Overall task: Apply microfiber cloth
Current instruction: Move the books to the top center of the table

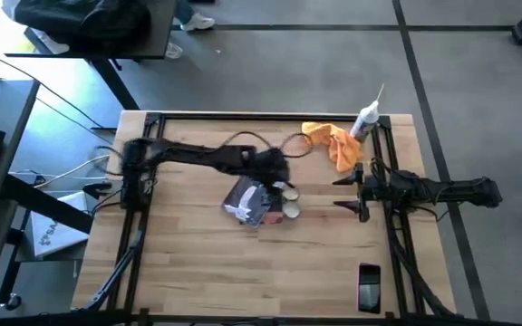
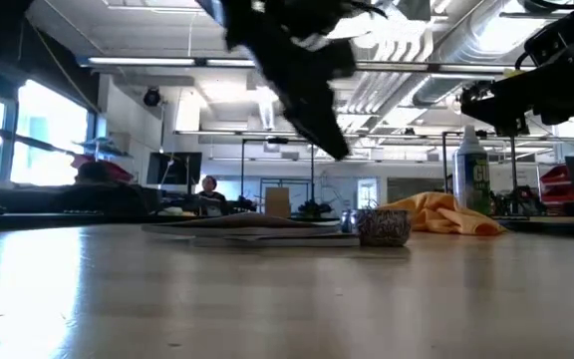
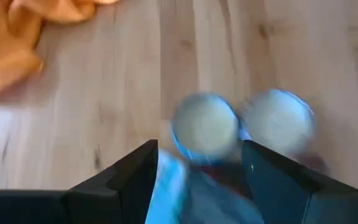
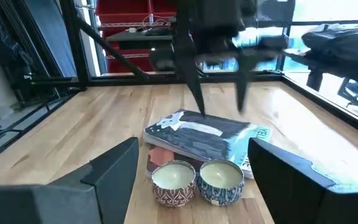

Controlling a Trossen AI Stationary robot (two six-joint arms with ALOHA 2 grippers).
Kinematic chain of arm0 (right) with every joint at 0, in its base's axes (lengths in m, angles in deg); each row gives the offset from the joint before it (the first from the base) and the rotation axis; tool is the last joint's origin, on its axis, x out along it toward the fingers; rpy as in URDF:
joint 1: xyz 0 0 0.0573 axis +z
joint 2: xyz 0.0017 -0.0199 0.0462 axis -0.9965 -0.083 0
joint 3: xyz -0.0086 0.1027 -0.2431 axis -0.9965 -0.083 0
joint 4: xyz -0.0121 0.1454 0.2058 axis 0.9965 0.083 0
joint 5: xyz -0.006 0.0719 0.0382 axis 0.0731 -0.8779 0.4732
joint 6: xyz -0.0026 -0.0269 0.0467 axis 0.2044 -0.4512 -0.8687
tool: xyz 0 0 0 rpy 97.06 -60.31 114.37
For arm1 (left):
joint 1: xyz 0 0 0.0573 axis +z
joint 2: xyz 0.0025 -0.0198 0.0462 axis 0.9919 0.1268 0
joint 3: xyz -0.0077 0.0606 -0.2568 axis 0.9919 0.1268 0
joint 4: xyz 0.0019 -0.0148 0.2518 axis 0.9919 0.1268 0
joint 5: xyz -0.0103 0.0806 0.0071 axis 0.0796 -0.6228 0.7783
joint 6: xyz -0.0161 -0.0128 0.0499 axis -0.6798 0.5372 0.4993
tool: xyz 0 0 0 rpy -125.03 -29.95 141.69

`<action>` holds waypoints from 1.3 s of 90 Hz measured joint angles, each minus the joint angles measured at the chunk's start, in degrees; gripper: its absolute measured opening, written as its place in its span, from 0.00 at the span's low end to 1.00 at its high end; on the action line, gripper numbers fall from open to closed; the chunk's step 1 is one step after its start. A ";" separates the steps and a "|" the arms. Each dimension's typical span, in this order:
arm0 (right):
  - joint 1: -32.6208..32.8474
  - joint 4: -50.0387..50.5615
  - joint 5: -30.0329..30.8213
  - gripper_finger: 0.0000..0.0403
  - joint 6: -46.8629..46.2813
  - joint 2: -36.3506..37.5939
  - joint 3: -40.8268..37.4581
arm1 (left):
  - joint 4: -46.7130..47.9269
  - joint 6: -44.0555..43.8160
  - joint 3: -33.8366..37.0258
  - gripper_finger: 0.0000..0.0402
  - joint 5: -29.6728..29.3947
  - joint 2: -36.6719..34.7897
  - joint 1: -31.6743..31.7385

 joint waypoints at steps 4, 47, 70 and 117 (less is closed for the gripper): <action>0.02 0.00 0.00 0.67 0.00 0.00 -0.01 | -3.42 -1.61 5.51 0.53 -0.14 -3.51 -0.43; -0.08 -0.95 2.98 0.67 0.61 0.03 0.01 | -35.86 -14.08 37.20 0.53 -5.30 -7.77 -3.95; -0.26 -1.59 10.28 0.67 1.26 0.04 0.12 | -41.95 -11.26 38.41 0.53 -15.47 -1.49 -1.76; -0.26 -7.17 10.28 0.67 -13.44 0.05 0.23 | -39.70 -0.76 39.05 0.53 -0.39 -7.69 8.04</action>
